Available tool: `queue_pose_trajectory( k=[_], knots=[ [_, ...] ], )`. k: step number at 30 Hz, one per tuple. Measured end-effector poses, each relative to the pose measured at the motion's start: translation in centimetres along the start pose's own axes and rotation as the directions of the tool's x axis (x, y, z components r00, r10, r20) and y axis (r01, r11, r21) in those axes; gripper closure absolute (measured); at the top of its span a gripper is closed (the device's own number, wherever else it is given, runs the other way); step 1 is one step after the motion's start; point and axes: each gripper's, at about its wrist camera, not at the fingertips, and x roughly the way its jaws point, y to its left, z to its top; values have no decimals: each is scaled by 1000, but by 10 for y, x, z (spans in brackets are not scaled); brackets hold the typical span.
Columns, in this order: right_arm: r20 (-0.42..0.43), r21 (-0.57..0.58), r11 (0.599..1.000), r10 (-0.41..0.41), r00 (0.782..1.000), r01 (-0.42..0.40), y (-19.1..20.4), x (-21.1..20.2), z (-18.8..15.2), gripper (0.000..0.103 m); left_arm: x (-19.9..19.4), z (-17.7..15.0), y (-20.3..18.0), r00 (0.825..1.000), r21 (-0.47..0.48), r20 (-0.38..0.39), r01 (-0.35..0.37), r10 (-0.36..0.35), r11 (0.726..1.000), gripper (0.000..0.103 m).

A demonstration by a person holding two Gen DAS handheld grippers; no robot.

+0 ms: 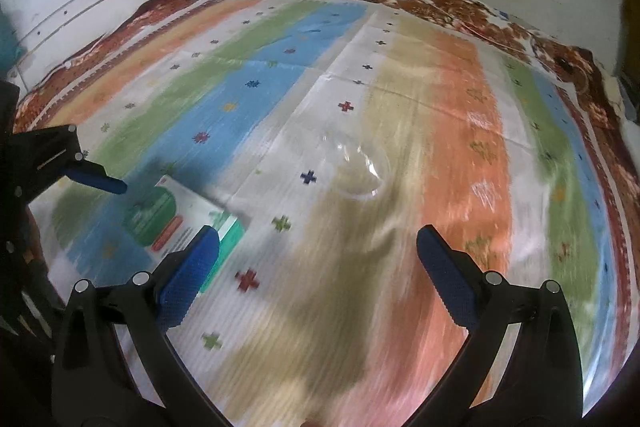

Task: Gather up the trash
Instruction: 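Move both open grippers back to the cup and eye-drop box, then grasp the green eye-drop box with the left gripper while the right grasps the clear cup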

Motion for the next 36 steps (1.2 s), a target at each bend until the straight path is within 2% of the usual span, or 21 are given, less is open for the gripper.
queue_pose_trajectory(
  k=[2, 5, 7, 11, 13, 17, 18, 19, 21, 23, 25, 28, 32, 36],
  knots=[
    [-5, -37, 999, 18, 1000, -18, 0, 10, 8, 10, 9, 2, 6, 1000, 41, -29, 9, -8, 999, 6],
    [-21, -72, 997, 12, 1000, -13, -5, 32, 21, 10, 21, 3, 19, 997, 43, -72, 41, -37, 998, 6],
    [-33, -89, 996, 6, 999, -9, -8, 43, 26, 11, 23, 4, 26, 997, 50, -71, 38, -35, 998, 6],
    [-35, -161, 987, -11, 999, 5, -7, 54, 37, 11, 23, 4, 34, 993, 66, -38, 114, -112, 991, 6],
    [-45, -189, 982, -23, 999, 14, -7, 60, 42, 18, 28, 3, 34, 991, 90, -41, 134, -131, 987, 6],
    [-64, -185, 983, -3, 998, -9, -7, 71, 48, 20, 40, 4, 38, 984, 120, -59, 171, -165, 978, 6],
    [-76, -214, 977, -20, 997, 3, -4, 77, 48, 27, 40, 4, 40, 983, 120, -50, 179, -174, 976, 6],
    [-79, -230, 973, -27, 996, 8, -2, 80, 48, 35, 41, 5, 43, 979, 112, -37, 203, -200, 973, 6],
    [-72, -239, 971, -28, 997, 10, 0, 83, 49, 37, 44, 6, 49, 973, 93, -32, 230, -228, 969, 7],
    [-87, -228, 974, -18, 996, -2, -1, 89, 50, 39, 51, 5, 52, 973, 83, -43, 230, -227, 970, 12],
    [-90, -244, 970, -39, 995, 16, 2, 93, 48, 58, 53, 3, 52, 973, 83, -34, 228, -226, 970, 15],
    [-95, -236, 971, -54, 994, 30, 0, 94, 45, 71, 52, 1, 50, 976, 62, -12, 217, -217, 974, 17],
    [-86, -228, 973, -64, 994, 43, 1, 89, 40, 73, 50, 0, 55, 977, -53, -1, 215, -215, 975, 19],
    [-74, -214, 975, -70, 995, 52, 5, 81, 35, 75, 40, -4, 57, 988, -170, -10, 147, -151, 974, 23]
  ],
)
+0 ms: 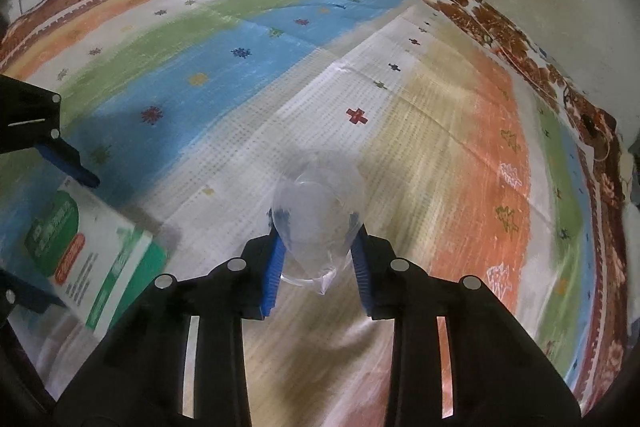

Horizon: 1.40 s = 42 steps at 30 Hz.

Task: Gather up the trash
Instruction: 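Grasp the green eye-drop box with the left gripper while the right grasps the clear cup, then lift and carry the eye-drop box and clear cup in both grippers over the bin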

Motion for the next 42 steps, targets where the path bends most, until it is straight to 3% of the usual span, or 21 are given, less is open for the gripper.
queue_pose_trajectory(
  k=[11, 17, 20, 24, 29, 32, 38, 42],
  knots=[
    [41, 128, 991, 38, 998, -43, 9, -53, -18, 77, -36, -13, -7, 993, -250, 15, -109, 116, 962, 28],
    [62, 186, 981, 39, 997, -50, 11, -88, -33, 77, -51, -17, -28, 976, -345, -46, -217, 214, 913, 28],
    [74, 213, 975, 43, 996, -58, 13, -111, -45, 77, -64, -21, -34, 971, -416, -44, -231, 235, 880, 29],
    [76, 299, 947, 98, 992, -116, 11, -130, -61, 77, -75, -28, -42, 972, -520, -55, -222, 228, 825, 29],
    [76, 348, 930, 99, 992, -120, 14, -148, -71, 77, -92, -38, -48, 975, -619, -37, -193, 217, 761, 29],
    [88, 393, 903, 152, 984, -175, 20, -163, -79, 77, -104, -44, -53, 970, -625, -22, -203, 243, 754, 30],
    [97, 403, 898, 151, 984, -178, 44, -195, -90, 77, -136, -61, -75, 972, -663, 42, -145, 229, 735, 30],
    [111, 424, 887, 147, 983, -181, 60, -223, -107, 77, -162, -77, -86, 976, -700, 157, 3, 150, 714, 30]
  ],
)
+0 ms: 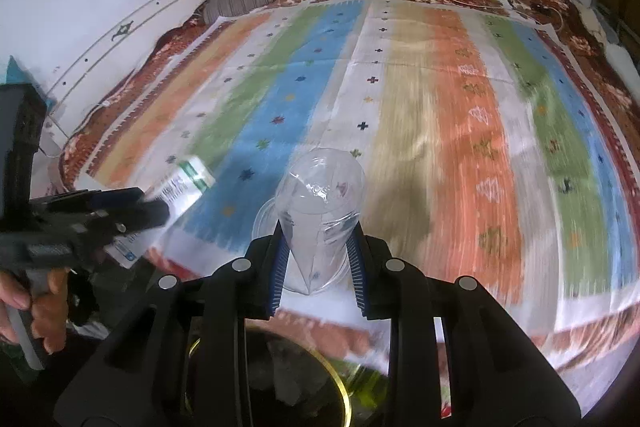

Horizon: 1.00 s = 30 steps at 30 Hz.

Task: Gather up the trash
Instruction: 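Lift and carry the eye-drop box and clear cup in both grippers over the bin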

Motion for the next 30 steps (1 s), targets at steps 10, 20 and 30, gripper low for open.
queue_pose_trajectory(
  k=[10, 20, 30],
  knots=[
    [39, 24, 1000, -12, 999, 11, 25, -48, -61, 77, -40, -49, -10, 997, 24, 73, 15, -16, 1000, 30],
    [57, 25, 1000, -20, 998, 19, 35, -66, -96, 77, -53, -90, -24, 992, 19, 126, 2, -5, 1000, 30],
    [15, 42, 999, -8, 1000, 7, 47, -70, -149, 77, -58, -138, -30, 991, 14, 133, -1, -1, 1000, 30]
  ],
)
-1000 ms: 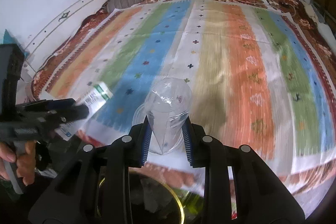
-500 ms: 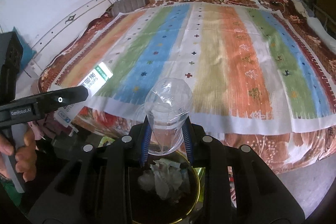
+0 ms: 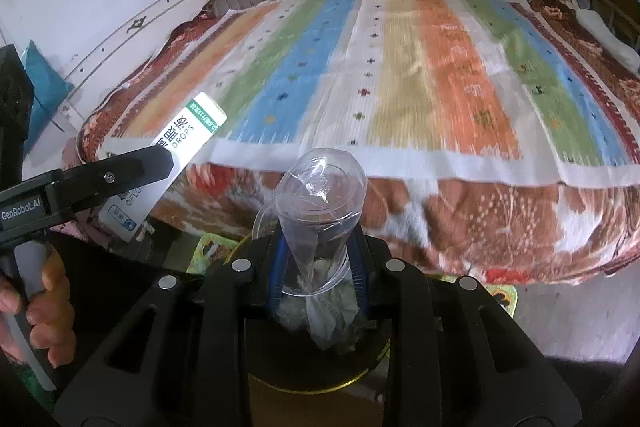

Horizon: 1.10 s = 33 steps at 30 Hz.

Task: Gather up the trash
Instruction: 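Lift and carry the eye-drop box and clear cup in both grippers over the bin, then open both grippers to drop the box and cup into the bin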

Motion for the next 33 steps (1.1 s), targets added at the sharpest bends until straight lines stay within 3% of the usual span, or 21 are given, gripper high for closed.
queue_pose_trajectory(
  k=[9, 12, 16, 20, 24, 29, 30, 32, 33],
  knots=[
    [-117, 2, 1000, -19, 993, 20, 3, 18, -35, 77, 24, -29, 10, 992, -29, -103, -77, 73, 997, 30],
    [-179, 12, 999, -36, 983, 39, 1, 33, -41, 77, 41, -36, 22, 982, -86, -171, -99, 83, 991, 30],
    [-263, 58, 997, -30, 964, 47, -6, 57, -47, 77, 51, -37, 26, 977, -131, -196, -111, 84, 985, 30],
    [-329, 99, 993, -21, 944, 57, -12, 82, -51, 76, 77, -43, 31, 956, -180, -284, -124, 69, 976, 30],
    [-370, 134, 989, -1, 929, 55, -19, 104, -52, 75, 100, -46, 38, 933, -185, -337, -195, 124, 963, 30],
    [-414, 184, 980, 1, 910, 83, -31, 127, -52, 75, 121, -48, 62, 921, -330, -385, -195, 57, 924, 29],
    [-412, 188, 979, 11, 911, 73, -30, 130, -51, 74, 122, -48, 62, 921, -334, -386, -188, 48, 924, 29],
    [-399, 195, 979, 18, 917, 66, -30, 130, -49, 53, 125, -48, 58, 924, -325, -380, -171, 37, 930, 27],
    [-391, 196, 977, 1, 920, 82, -31, 130, -47, 44, 125, -48, 58, 927, -329, -373, -174, 41, 928, 21]
  ],
)
